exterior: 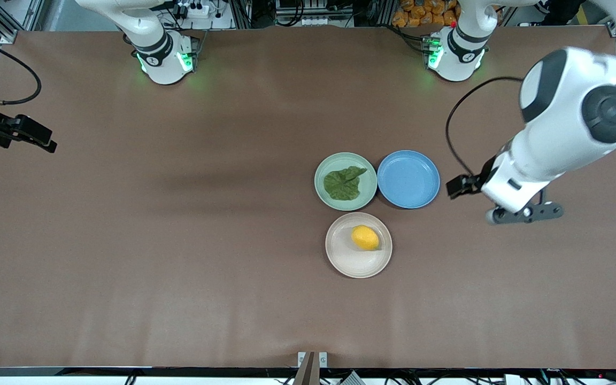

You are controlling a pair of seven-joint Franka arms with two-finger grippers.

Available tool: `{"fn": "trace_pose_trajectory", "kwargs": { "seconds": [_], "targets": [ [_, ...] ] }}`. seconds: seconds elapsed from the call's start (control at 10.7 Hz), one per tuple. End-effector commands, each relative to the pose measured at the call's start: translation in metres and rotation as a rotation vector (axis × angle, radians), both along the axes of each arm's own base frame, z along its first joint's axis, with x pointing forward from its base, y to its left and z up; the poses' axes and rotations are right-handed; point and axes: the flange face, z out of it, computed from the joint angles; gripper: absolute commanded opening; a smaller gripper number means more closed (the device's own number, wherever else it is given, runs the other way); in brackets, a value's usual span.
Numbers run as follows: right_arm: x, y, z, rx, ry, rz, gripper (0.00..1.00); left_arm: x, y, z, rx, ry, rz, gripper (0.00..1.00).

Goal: Pick lemon and lettuce from plates
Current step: 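Reach the left gripper down over the yellow lemon on the cream plate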

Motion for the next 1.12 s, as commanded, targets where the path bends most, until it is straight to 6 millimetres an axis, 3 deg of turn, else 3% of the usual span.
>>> {"fn": "trace_pose_trajectory", "kwargs": {
  "seconds": [0.0,0.38,0.66,1.03],
  "targets": [
    [-0.002,-0.002,0.004,0.016,-0.004,0.007,1.00,0.015,-0.033,-0.035,-0.024,-0.003,0.075,1.00],
    [-0.002,0.000,0.004,0.016,-0.004,0.010,1.00,0.033,-0.060,-0.101,-0.050,-0.022,0.236,1.00],
    [-0.002,-0.001,0.004,0.016,-0.004,0.009,1.00,0.030,-0.099,-0.151,-0.057,-0.020,0.398,1.00],
    [-0.002,0.001,0.004,0.016,-0.004,0.010,1.00,0.027,-0.119,-0.187,-0.063,-0.010,0.533,1.00]
  ]
}}
